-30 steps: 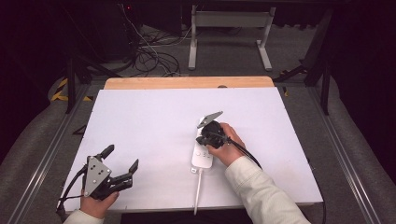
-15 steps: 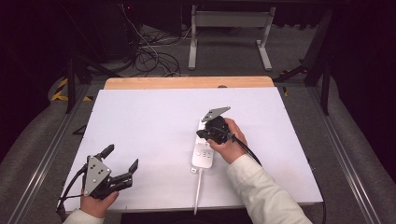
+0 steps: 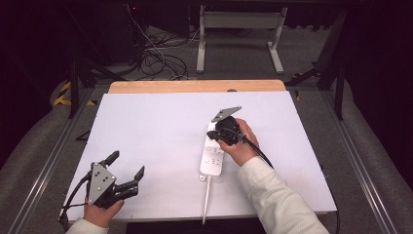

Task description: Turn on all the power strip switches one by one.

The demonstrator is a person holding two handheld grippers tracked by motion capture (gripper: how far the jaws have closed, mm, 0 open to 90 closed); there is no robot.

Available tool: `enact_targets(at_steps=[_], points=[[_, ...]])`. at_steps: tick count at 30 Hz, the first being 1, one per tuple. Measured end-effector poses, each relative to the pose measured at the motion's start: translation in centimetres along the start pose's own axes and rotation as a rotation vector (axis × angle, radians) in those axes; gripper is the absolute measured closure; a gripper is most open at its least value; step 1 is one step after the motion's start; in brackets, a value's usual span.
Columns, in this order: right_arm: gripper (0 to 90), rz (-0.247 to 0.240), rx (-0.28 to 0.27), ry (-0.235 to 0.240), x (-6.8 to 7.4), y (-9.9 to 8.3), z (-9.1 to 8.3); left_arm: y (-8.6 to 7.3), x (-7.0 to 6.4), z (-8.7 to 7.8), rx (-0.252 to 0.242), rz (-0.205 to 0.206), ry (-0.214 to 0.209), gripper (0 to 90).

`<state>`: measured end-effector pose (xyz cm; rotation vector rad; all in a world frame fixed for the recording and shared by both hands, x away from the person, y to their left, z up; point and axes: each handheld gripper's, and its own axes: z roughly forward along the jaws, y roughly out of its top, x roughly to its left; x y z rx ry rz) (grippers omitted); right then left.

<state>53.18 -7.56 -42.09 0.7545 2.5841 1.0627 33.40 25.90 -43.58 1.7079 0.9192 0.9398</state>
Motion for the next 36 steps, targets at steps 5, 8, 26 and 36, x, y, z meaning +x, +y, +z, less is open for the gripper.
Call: enact_targets(at_steps=[5,8,26,36], points=[[90.0,-0.013,0.005,-0.008,-0.2,0.2,0.1,0.0,0.0,0.0,0.001,0.0,-0.001,13.4],[90.0,-0.004,0.009,-0.013,-0.6,0.3,0.5,0.0,0.0,0.0,-0.001,-0.001,0.0,13.4],[90.0,0.01,0.038,-0.007,-1.8,-0.3,2.4,0.0,0.0,0.0,0.0,0.002,-0.001,13.6],[90.0,0.004,0.062,0.0,-1.6,-0.5,2.9,0.0,0.1,0.0,0.0,0.001,0.001,13.5]])
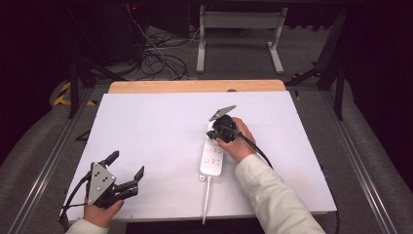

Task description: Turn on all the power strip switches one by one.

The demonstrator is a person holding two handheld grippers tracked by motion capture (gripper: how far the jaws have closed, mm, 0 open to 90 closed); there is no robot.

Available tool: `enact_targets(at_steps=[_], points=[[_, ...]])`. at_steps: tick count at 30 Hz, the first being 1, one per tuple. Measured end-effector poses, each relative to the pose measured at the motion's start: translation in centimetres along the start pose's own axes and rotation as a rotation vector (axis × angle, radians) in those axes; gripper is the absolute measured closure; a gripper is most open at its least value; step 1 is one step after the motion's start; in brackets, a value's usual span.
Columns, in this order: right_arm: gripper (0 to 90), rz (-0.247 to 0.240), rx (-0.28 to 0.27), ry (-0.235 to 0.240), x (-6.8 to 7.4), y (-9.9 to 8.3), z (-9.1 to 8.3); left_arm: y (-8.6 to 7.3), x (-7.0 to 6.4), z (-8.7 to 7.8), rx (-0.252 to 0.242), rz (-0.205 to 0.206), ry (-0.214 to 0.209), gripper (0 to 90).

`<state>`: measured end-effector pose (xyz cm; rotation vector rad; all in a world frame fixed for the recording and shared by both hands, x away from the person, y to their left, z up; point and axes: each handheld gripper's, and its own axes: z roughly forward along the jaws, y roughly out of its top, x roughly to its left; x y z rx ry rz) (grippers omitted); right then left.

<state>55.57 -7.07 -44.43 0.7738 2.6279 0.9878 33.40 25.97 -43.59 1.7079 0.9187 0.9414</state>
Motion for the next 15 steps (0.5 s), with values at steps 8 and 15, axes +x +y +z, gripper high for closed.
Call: enact_targets(at_steps=[8,15], points=[[90.0,0.001,0.006,-0.006,0.03,-0.16,0.11,0.01,-0.02,0.0,-0.001,0.0,0.0,13.6],[90.0,-0.004,0.008,-0.019,0.25,-0.2,0.16,0.03,-0.04,-0.04,-0.001,0.002,0.005,13.5]])
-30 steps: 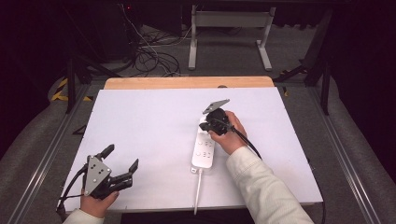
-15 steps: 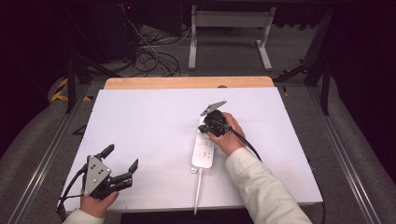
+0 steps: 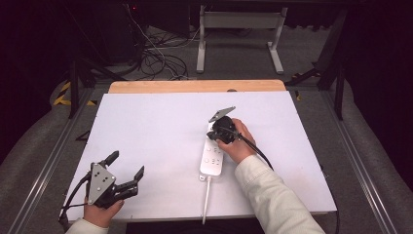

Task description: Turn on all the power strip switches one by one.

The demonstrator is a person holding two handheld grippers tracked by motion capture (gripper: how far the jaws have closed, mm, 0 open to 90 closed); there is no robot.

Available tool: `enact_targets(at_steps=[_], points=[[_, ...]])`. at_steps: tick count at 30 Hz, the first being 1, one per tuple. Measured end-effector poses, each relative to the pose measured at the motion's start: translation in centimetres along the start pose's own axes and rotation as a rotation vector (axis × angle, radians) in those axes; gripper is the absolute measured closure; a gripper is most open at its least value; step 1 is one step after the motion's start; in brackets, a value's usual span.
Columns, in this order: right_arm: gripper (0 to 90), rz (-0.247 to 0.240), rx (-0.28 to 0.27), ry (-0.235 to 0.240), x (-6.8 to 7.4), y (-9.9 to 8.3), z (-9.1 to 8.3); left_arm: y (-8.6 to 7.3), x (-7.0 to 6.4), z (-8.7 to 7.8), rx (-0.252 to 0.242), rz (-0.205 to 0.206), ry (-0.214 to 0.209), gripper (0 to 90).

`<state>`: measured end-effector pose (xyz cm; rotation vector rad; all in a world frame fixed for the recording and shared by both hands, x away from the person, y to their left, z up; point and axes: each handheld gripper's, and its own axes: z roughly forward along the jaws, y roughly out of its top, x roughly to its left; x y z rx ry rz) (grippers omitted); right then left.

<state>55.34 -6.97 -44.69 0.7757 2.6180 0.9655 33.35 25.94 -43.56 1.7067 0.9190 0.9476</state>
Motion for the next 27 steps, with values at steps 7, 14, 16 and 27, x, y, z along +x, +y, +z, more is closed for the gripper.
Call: enact_targets(at_steps=[7,14,16,27], points=[[90.0,0.007,0.002,0.004,0.06,-0.09,0.03,0.01,-0.06,0.0,0.002,0.001,-0.003,13.6],[90.0,0.002,0.011,0.004,0.12,-0.04,0.12,0.02,-0.09,-0.02,0.0,0.005,-0.002,13.5],[90.0,0.001,0.012,-0.001,0.19,-0.04,0.12,0.03,-0.08,-0.03,0.0,0.005,-0.001,13.5],[90.0,0.014,0.02,-0.021,0.5,0.0,0.23,0.05,-0.12,-0.04,-0.001,0.004,0.003,13.5]])
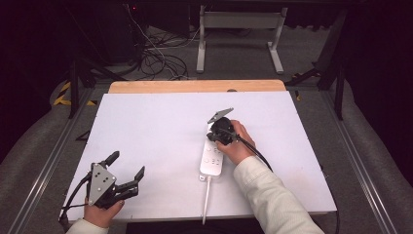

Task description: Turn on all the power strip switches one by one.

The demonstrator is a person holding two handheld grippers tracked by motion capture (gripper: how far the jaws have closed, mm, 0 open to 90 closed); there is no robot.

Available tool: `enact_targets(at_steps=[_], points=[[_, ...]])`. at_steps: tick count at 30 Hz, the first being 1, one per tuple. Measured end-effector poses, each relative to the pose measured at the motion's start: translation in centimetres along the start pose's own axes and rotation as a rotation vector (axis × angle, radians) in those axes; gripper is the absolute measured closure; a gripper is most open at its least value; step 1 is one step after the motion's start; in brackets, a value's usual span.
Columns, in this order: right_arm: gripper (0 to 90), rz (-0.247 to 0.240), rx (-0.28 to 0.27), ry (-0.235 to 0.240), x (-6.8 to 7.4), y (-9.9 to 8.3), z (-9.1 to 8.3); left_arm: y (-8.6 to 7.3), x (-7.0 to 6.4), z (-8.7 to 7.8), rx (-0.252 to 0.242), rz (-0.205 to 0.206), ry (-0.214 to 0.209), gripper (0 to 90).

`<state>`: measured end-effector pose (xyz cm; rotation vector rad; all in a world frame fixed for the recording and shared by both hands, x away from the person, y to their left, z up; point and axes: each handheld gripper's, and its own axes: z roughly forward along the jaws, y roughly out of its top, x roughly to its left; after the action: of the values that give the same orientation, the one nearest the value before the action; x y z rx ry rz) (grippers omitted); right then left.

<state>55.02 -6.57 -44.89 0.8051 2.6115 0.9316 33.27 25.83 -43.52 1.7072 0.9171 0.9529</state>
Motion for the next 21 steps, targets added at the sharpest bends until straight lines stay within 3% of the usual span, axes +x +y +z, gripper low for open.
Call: enact_targets(at_steps=[9,13,14,15,21], points=[[90.0,-0.004,0.002,-0.019,0.3,0.0,0.1,0.0,0.0,0.0,0.001,-0.001,-0.002,13.5],[90.0,-0.001,0.002,-0.002,-0.1,0.3,-0.3,0.0,0.0,0.0,-0.002,-0.003,-0.002,13.5],[90.0,-0.007,-0.017,-0.009,-0.1,0.3,-0.6,0.0,0.1,0.0,-0.001,-0.002,-0.003,13.5],[90.0,0.007,-0.076,0.015,-0.2,0.6,-1.4,0.0,0.1,0.0,-0.002,-0.004,0.001,13.5],[90.0,0.013,-0.108,0.01,-0.7,1.2,-2.5,-0.1,0.1,0.1,0.0,-0.005,0.0,13.5]])
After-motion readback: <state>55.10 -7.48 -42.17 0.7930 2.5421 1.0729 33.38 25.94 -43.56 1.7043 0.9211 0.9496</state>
